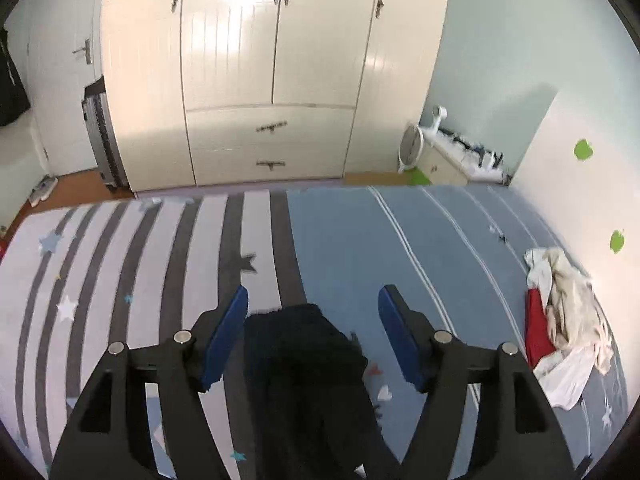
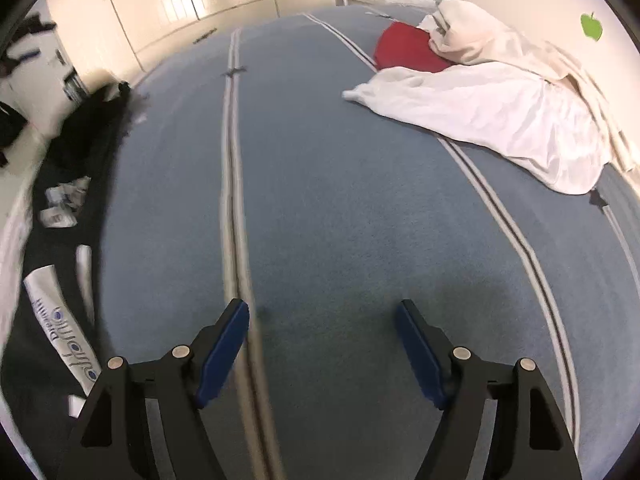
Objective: Fold clothes
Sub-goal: 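Grasp the hoodie edge with the left gripper, lift and fold it over, release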
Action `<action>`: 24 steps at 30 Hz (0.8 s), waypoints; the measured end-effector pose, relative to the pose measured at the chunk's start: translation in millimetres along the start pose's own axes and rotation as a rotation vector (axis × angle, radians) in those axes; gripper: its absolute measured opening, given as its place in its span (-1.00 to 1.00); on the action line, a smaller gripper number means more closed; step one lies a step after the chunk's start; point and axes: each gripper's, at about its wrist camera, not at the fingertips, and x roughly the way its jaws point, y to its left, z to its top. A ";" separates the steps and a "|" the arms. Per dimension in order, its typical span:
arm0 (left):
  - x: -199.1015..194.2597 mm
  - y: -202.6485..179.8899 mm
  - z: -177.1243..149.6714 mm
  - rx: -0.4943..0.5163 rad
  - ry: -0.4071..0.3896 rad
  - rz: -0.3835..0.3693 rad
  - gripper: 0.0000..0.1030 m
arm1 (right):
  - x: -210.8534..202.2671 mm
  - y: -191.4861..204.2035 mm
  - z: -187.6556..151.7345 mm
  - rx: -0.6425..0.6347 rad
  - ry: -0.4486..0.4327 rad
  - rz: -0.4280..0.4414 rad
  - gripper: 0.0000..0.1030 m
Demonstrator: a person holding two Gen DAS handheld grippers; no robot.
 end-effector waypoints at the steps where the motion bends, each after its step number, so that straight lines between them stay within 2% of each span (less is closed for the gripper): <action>1: 7.9 1.9 -12.4 0.023 0.029 0.024 0.27 | -5.5 3.7 -0.7 -0.008 -0.008 0.023 0.37; 5: 42.4 14.5 -64.7 0.092 0.159 0.113 0.27 | -21.1 28.1 -2.1 -0.070 -0.014 0.147 0.37; 8: 58.1 29.2 -106.2 0.068 0.267 0.094 0.25 | -31.6 53.3 -6.9 -0.150 -0.016 0.207 0.37; 12: 81.0 42.7 -137.4 0.021 0.380 0.044 0.23 | -35.5 82.5 -11.1 -0.234 -0.009 0.288 0.37; 16: 86.4 40.9 -144.2 -0.055 0.358 -0.080 0.22 | -28.2 96.4 -21.7 -0.278 0.013 0.284 0.37; 17: 92.9 36.9 -144.2 -0.035 0.365 -0.059 0.22 | -24.9 97.0 -24.1 -0.273 0.022 0.279 0.37; 19: 109.4 28.1 -146.7 0.009 0.408 0.001 -0.03 | -18.1 97.8 -29.0 -0.265 0.040 0.265 0.37; 20: 117.1 24.9 -146.6 0.015 0.427 -0.001 -0.40 | -13.9 97.5 -32.0 -0.260 0.049 0.253 0.37; 21: 124.2 21.7 -146.7 0.022 0.443 -0.002 -0.86 | -10.0 96.8 -34.7 -0.254 0.056 0.236 0.36; 22: 127.3 17.7 -148.0 0.045 0.442 0.012 -1.00 | -7.5 96.2 -36.9 -0.248 0.060 0.219 0.34; 24: 128.5 3.9 -148.7 0.128 0.414 0.038 -1.00 | -4.3 95.1 -41.9 -0.234 0.064 0.189 0.27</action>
